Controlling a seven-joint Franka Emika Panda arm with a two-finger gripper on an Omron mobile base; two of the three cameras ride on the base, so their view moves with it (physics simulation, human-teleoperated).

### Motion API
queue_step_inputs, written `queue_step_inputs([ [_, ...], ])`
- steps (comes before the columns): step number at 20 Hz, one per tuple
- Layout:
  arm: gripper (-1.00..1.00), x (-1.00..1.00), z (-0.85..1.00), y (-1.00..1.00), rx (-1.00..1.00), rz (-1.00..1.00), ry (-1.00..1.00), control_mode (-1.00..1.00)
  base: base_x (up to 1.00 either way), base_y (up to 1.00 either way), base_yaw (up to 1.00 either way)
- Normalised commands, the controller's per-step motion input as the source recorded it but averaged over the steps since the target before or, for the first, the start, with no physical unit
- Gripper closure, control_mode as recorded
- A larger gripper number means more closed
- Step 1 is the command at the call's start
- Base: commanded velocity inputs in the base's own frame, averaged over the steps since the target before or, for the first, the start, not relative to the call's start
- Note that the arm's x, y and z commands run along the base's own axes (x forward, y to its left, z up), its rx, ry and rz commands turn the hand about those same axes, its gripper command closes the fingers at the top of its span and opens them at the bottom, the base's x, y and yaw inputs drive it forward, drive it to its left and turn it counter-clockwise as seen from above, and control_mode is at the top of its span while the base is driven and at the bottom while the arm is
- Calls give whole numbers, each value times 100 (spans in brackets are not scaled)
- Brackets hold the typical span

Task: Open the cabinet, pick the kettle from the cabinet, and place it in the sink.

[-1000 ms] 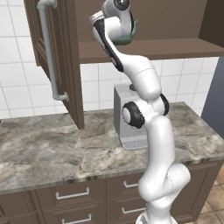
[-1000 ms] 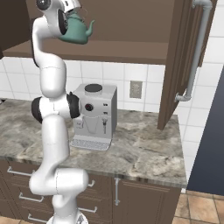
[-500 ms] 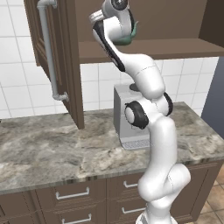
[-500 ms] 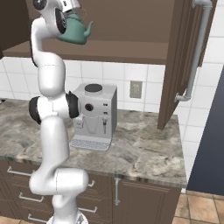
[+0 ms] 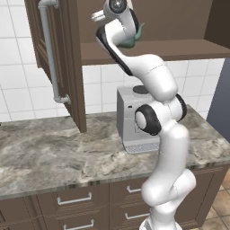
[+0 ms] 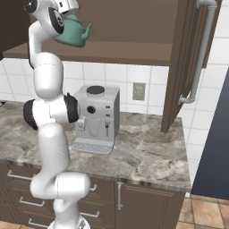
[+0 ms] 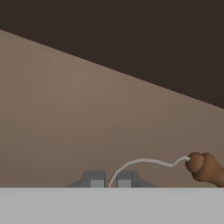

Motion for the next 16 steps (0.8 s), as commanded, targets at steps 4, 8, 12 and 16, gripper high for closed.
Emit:
queue_step_inputs([
  [4, 100, -38, 0, -2, 0, -16, -7, -100, 0, 0, 0],
  [8, 100, -49, -1, -4, 0, -19, -10, -100, 0, 0, 0],
  [12, 100, -59, -2, -5, 1, -19, -10, -100, 0, 0, 0],
  [16, 100, -63, 0, -8, 5, -17, -13, -100, 0, 0, 0],
])
